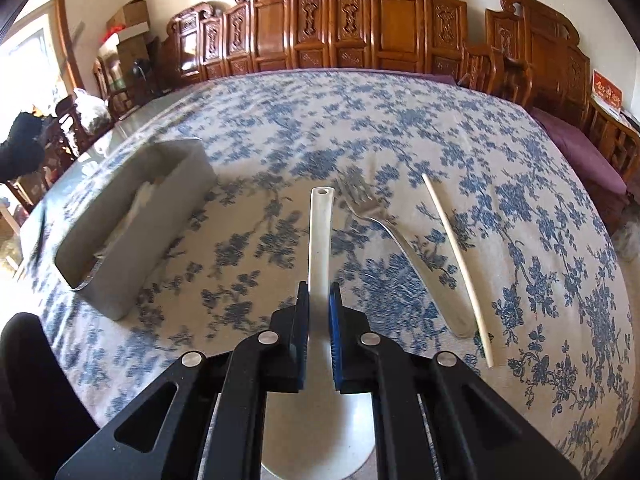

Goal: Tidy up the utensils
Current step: 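Carry the smiley-handled utensil into the tray and open the left tool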

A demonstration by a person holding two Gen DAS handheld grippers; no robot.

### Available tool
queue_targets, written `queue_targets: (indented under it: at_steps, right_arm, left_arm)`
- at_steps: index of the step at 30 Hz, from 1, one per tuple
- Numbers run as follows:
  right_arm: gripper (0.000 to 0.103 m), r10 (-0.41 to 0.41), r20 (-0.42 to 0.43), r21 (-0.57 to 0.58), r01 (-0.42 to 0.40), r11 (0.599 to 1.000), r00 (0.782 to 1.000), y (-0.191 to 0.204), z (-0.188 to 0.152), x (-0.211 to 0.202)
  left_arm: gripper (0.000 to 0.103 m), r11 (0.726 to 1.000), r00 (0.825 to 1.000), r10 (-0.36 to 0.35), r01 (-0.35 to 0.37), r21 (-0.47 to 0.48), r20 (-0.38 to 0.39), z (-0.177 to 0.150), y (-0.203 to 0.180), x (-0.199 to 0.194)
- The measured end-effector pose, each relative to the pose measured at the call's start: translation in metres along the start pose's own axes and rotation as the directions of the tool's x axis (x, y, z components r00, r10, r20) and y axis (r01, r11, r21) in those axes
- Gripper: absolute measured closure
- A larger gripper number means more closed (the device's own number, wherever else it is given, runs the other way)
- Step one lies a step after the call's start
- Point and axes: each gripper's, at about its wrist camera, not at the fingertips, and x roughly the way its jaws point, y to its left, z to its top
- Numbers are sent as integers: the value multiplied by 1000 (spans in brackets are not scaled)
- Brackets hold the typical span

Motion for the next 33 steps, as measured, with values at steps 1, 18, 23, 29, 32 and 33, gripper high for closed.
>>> queue_targets:
  at_steps: [1, 18, 23, 29, 32, 33]
  right_arm:
    - [92, 7, 7, -7, -7, 1000, 1000, 4, 0, -3]
    - [92, 30, 40, -35, -29, 999, 999, 13, 5, -10]
    - [92, 38, 49, -27, -36, 999, 998, 11, 8, -9]
    - [92, 43, 54, -24, -42, 999, 998, 11, 10, -9]
    - [92, 43, 54, -23, -41, 999, 998, 11, 10, -9]
    - [92, 43, 54, -24, -42, 999, 998, 11, 10, -9]
  left_arm:
    - [98, 1000, 1000, 6, -6, -6, -1, -1, 4, -1]
    - [98, 993, 992, 98, -103, -57, -82, -17, 61, 39]
    - [98, 991, 983, 125, -131, -37, -136, -26, 70, 62]
    - [98, 990, 978, 130, -137, -35, -164, -29, 72, 79]
    - [98, 990, 976, 129, -136, -29, -173, -29, 71, 86]
    - [98, 990, 975, 131, -137, -26, -177, -29, 71, 88]
